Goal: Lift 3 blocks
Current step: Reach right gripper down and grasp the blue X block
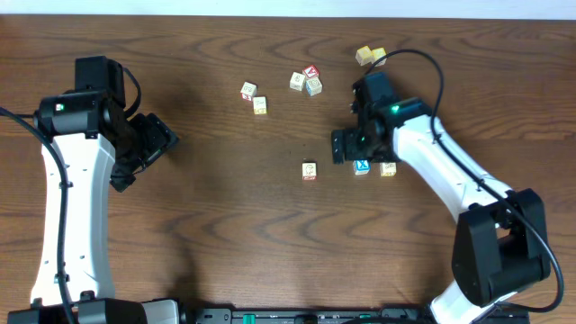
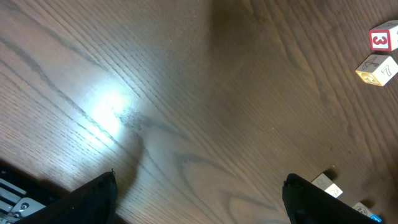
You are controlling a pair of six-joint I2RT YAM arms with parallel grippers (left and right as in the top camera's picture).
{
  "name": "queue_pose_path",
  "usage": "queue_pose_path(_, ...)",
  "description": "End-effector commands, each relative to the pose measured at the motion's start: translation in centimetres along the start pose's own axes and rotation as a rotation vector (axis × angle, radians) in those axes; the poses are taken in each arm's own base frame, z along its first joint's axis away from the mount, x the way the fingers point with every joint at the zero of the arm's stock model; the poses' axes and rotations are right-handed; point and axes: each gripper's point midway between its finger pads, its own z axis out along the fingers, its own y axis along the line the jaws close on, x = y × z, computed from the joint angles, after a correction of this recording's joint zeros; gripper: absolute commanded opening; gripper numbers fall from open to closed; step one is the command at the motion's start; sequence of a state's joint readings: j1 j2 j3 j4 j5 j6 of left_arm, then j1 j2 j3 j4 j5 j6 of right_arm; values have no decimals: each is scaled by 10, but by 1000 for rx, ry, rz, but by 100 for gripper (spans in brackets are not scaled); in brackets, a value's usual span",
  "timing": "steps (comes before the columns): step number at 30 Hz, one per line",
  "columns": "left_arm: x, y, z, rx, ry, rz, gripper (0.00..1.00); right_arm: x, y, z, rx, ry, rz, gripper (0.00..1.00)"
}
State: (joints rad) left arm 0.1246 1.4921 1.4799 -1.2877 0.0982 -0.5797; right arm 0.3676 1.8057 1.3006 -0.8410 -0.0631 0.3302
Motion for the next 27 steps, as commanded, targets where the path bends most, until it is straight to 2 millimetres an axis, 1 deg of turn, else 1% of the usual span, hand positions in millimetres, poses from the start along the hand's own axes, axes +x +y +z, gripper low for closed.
queue_pose_path(1,-2,1,-4,1,-12,-5,85,9,-8,14,90,-15,-57,89)
queue_pose_path(3,-2,1,-4,1,-12,-5,85,10,-14,18,120,-25,-59,79)
queue_pose_path(4,-2,1,-4,1,-12,-5,85,10,-17,20,131,-30,-60,76)
queue_pose_path(11,-2,1,-4,1,-12,-5,85,14,-25,38,125,-34,-96,74)
queue_pose_path(14,-2,1,-4,1,-12,-5,85,12,-22,43,110,-49,-118,72)
queue_pose_path(18,-2,1,-4,1,-12,-5,85,11,-18,44,91,-58,-141,54)
queue_pose_path(19,-2,1,-4,1,-12,-5,85,11,-18,44,91,-58,-142,51)
queue_pose_path(24,-2,1,-4,1,-12,-5,85,14,-20,48,96,-42,-141,51)
queue_pose_path(27,-2,1,-4,1,-12,-5,85,22,-25,56,111,-17,-140,53)
